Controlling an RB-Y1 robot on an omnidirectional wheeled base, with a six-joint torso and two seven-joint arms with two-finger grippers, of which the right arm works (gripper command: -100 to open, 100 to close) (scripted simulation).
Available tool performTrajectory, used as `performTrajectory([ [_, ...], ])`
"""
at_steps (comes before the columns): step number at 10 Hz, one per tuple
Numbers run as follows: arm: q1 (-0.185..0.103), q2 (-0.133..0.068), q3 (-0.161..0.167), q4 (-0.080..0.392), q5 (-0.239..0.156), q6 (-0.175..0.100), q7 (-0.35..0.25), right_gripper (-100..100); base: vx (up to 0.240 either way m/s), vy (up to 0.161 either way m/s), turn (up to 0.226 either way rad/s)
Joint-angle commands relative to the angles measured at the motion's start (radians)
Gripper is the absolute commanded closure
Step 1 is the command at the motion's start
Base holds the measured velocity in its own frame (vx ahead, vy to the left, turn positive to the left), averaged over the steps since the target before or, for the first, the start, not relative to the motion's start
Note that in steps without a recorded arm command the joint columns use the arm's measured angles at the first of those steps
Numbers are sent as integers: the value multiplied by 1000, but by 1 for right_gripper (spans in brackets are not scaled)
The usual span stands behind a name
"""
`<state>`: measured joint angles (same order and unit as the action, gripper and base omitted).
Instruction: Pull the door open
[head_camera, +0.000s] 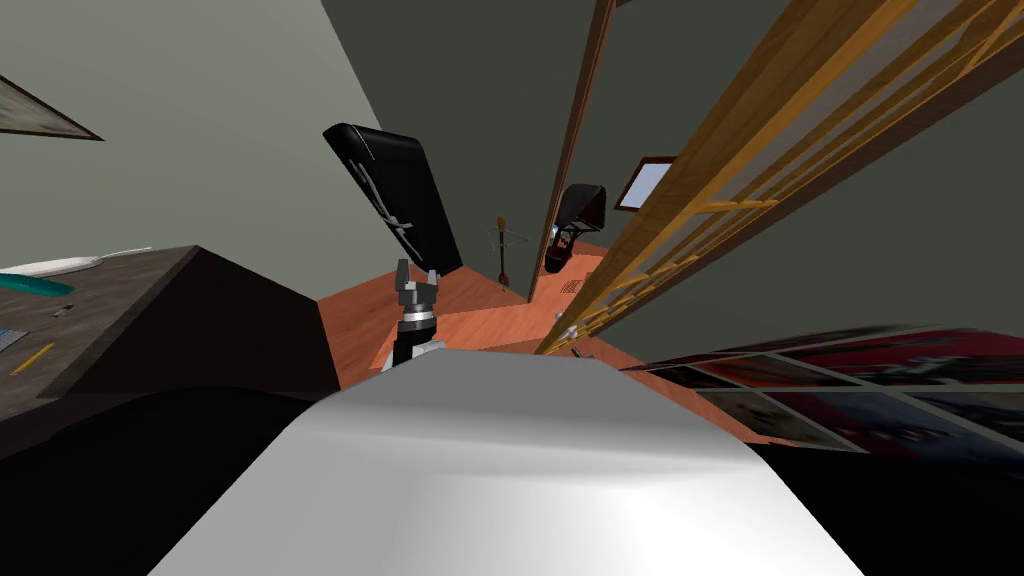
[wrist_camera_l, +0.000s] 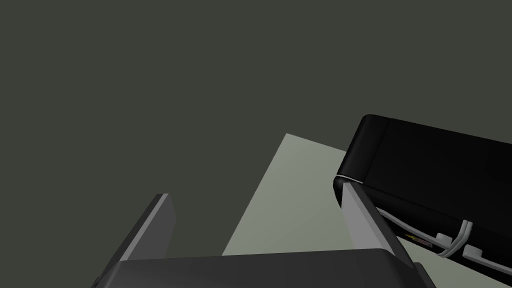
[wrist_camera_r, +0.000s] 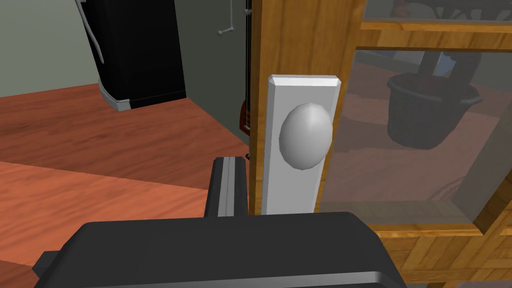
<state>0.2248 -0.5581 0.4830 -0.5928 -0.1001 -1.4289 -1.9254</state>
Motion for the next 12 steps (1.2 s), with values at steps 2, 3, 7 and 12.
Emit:
performTrajectory([
  [2, 5, -1, 5, 51, -1, -54, -6, -100, -26, -63, -103],
  [3, 4, 0, 6, 67, 0, -68, -7, -100, -35, -86, -34],
  [7, 1, 3, 10, 110, 0, -103, -11, -100, -27, -107, -9],
  [12, -47, 15, -26, 117, -38, -51, -30, -100, 40, 125, 152],
])
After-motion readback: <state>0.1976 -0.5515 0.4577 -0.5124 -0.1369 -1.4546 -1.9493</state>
